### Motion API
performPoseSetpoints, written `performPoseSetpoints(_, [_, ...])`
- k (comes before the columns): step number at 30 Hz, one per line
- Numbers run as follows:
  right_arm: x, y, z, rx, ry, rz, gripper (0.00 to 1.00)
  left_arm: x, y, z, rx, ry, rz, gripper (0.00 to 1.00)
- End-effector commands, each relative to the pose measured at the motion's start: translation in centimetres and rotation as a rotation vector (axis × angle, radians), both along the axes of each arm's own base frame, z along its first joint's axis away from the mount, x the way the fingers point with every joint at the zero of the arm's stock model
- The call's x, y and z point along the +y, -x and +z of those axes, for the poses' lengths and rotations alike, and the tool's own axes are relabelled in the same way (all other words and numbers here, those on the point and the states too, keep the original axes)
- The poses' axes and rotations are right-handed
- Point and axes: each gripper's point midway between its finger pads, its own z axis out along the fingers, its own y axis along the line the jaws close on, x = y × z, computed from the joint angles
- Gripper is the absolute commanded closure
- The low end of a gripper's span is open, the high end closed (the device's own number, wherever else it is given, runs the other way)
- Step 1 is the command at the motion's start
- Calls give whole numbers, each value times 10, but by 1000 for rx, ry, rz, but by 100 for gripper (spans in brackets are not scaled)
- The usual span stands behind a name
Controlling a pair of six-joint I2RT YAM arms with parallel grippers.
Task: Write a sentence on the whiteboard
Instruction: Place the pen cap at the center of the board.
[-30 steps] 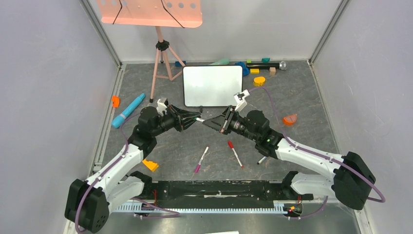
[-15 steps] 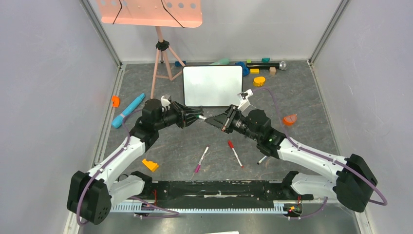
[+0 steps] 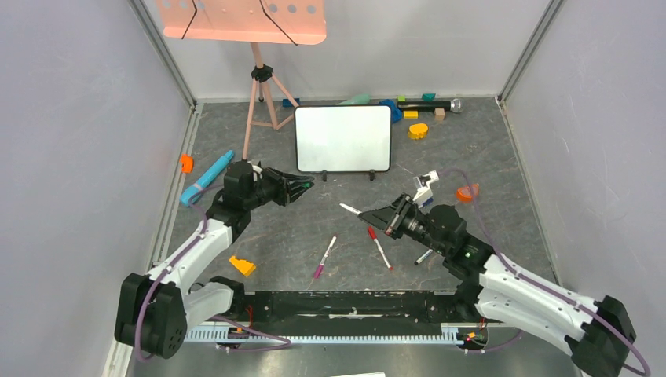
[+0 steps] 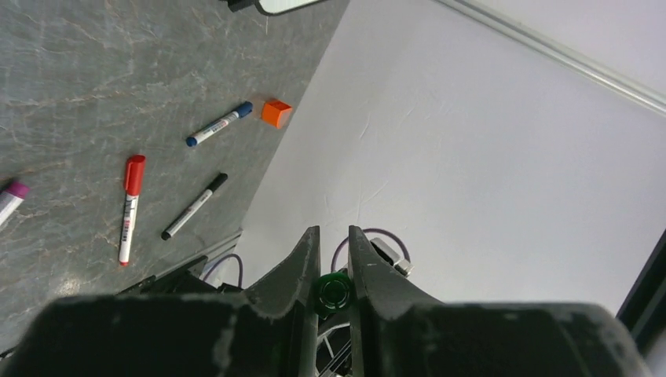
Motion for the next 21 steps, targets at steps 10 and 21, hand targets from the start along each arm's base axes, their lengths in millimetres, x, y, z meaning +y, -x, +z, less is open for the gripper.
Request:
performPoseSetpoints(10, [-54,-1,-27,11,221,-154,100,59,14,-71,91,-420,108,98])
performPoseSetpoints(21, [-75,-16,-16,-123,579,-135,100,105,25,-148,237,-811,62,98])
